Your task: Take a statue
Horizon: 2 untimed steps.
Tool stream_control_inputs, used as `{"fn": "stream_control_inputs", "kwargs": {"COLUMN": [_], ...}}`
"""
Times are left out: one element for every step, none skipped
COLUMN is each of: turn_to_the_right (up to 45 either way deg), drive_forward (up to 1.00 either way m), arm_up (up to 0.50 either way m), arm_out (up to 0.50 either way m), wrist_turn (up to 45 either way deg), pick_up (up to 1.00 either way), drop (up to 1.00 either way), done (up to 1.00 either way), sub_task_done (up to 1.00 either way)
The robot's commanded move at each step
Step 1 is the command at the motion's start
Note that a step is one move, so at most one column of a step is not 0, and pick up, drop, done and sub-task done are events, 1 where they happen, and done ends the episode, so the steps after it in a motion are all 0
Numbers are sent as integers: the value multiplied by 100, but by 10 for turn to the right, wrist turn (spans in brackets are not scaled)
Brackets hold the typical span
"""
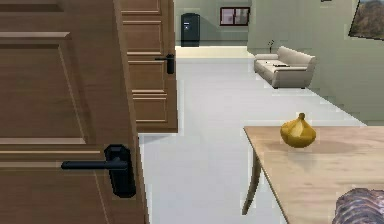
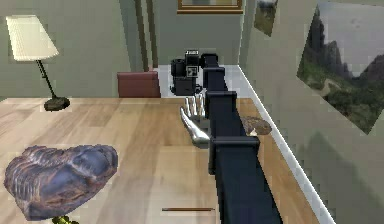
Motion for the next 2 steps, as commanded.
{"fn": "stream_control_inputs", "kwargs": {"turn_to_the_right": [0, 0], "drive_forward": [0, 0], "arm_up": [-30, 0], "arm_out": [0, 0], "wrist_turn": [0, 0], "pick_up": [0, 100], "drop": [0, 0], "done": [0, 0], "sub_task_done": [0, 0]}}
